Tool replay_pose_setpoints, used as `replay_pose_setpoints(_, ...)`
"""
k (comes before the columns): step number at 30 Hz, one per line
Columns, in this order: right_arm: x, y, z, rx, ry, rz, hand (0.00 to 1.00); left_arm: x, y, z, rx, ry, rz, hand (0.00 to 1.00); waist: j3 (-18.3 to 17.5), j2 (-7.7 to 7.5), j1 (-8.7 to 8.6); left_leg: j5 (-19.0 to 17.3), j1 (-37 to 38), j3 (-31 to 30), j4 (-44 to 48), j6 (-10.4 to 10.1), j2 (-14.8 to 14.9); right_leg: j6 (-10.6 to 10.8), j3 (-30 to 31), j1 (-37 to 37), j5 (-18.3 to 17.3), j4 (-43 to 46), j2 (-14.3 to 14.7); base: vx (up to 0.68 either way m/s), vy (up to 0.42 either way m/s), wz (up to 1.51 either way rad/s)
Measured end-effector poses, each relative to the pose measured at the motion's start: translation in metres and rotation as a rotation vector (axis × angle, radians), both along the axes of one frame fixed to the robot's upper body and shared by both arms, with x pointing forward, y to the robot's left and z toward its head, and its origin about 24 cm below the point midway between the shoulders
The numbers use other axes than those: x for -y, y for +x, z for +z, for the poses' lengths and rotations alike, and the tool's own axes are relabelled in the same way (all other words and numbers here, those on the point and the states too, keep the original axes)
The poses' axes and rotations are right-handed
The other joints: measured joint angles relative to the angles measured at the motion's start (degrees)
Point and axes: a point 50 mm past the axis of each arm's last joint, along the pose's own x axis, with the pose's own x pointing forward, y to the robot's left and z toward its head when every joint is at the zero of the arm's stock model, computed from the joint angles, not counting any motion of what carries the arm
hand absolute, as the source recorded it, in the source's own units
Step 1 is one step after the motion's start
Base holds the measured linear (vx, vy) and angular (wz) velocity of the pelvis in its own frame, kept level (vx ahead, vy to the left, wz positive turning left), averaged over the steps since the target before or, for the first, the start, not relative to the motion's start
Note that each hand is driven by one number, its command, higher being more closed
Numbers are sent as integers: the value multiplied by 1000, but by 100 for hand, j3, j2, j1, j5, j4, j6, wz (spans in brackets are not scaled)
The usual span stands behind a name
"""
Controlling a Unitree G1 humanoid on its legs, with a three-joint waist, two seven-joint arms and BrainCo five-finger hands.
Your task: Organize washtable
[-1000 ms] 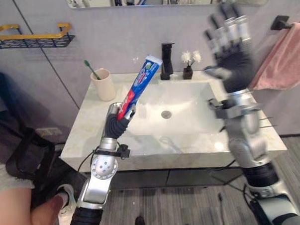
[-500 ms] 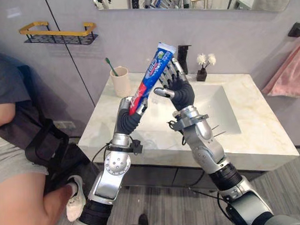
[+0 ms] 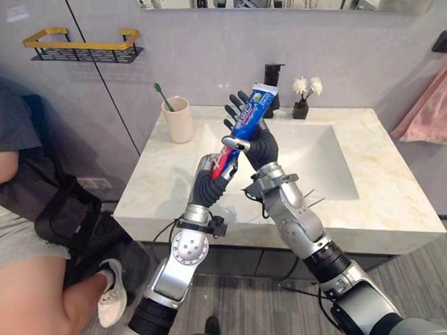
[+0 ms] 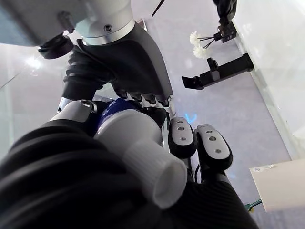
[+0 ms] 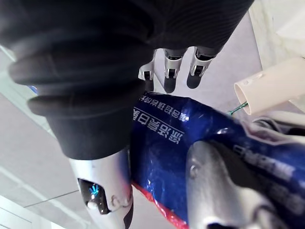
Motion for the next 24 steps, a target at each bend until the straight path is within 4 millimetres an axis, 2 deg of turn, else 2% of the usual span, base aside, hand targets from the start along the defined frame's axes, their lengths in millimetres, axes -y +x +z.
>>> replay_pose_setpoints(6,4,3,-1,-8,-45,-1,100,3,4,-11,-36,20,-13,100,11,-40,135,23,-102,75,6,-34,74,-20,63,-4,211,-277,91,-22,-26,-7)
replay_pose_setpoints(12,5,4,-5,-23,-69,7,100,2,4,-19,-66,17,-15,100,15,-46,145,40,-109,78,4,-91,186,-39,88,-28,224,-272,193,-37,-34,-3)
replay_pose_setpoints(18,0,2,-4,-10,-75,30,100,-5,2,-21,-66,8,13,100,18,-47,132,49,-104,145,1,-106,176,-43,155,-77,227,-248,216,-38,-12,-7)
replay_pose_setpoints(19,-1,2,-4,-7,-73,33,100,-7,0,-20,-60,7,23,0,18,-47,130,49,-95,155,1,-106,169,-43,162,-76,227,-244,207,-19,4,-5)
replay_pose_setpoints(24,-3,-2,7,50,-58,41,100,-22,-7,-11,-23,-13,84,0,32,-48,122,48,-59,174,2,-104,119,-21,173,-52,227,-229,155,-3,1,-1)
